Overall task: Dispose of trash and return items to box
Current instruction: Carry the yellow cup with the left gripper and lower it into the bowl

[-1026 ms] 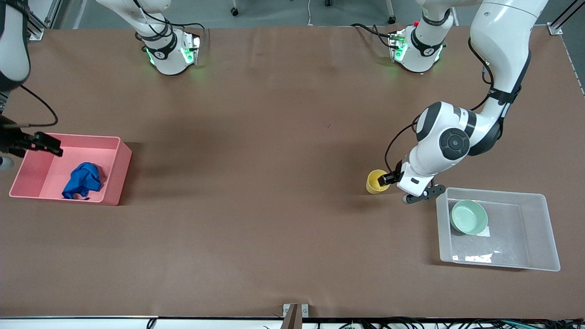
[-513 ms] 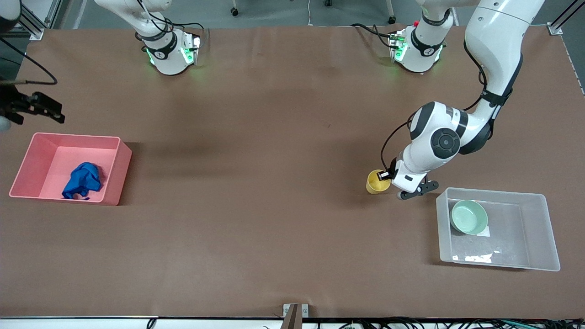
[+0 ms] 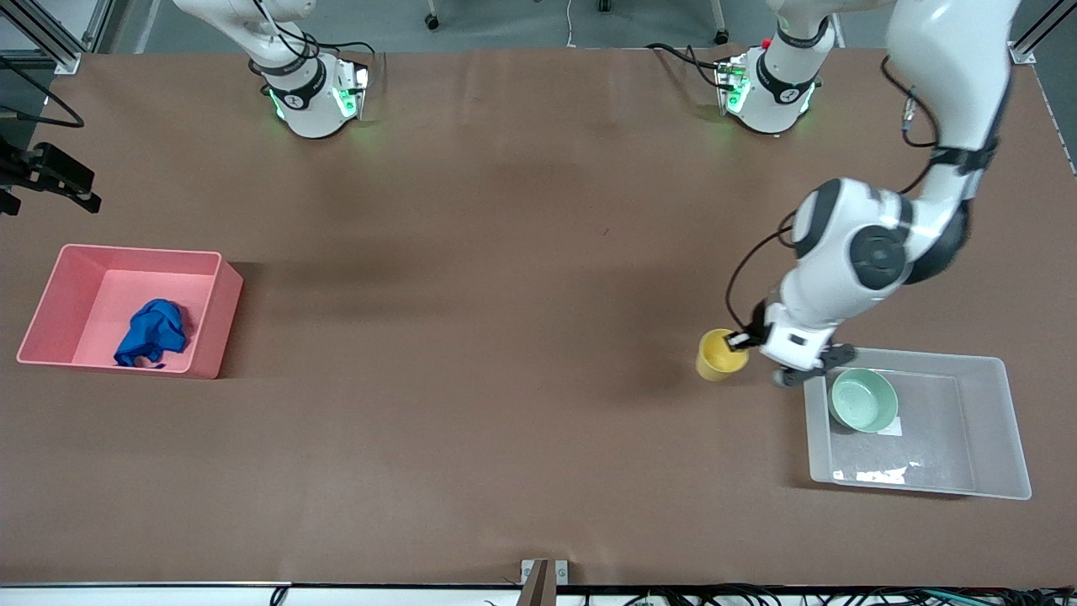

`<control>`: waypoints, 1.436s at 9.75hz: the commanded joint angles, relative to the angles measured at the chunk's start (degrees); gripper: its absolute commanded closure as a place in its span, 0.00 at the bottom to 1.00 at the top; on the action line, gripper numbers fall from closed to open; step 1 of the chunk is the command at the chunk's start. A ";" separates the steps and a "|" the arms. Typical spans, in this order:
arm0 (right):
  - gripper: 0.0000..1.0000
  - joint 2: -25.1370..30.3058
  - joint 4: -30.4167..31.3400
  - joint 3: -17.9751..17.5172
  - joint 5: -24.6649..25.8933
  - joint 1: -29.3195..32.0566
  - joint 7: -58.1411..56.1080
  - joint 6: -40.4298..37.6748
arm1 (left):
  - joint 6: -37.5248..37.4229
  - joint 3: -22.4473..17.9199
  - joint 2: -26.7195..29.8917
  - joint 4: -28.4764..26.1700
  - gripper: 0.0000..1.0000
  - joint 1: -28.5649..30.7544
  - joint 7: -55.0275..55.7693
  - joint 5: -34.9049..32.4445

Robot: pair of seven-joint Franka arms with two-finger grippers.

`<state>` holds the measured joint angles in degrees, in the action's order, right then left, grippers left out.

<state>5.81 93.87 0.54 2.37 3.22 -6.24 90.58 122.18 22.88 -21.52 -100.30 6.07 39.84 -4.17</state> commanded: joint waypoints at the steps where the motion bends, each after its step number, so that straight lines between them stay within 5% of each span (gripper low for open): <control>1: 0.00 -0.97 -1.15 0.42 -0.70 -3.03 4.29 -0.40 | -6.94 -0.47 -1.94 7.03 1.00 2.87 -5.87 -1.02; 8: 0.00 -2.20 -1.23 0.77 -0.70 -3.74 6.07 -0.05 | -6.87 -0.56 -11.24 12.58 1.00 17.73 -37.61 -6.91; 14: 0.00 -2.73 -1.15 0.95 -0.70 -3.66 6.07 -0.05 | -4.86 -0.73 -20.66 16.63 0.99 19.06 -38.52 -11.21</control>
<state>3.53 93.52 1.53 2.34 -0.81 -0.55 90.92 116.24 22.04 -39.35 -84.96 25.02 1.46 -13.93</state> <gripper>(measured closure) 0.000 0.974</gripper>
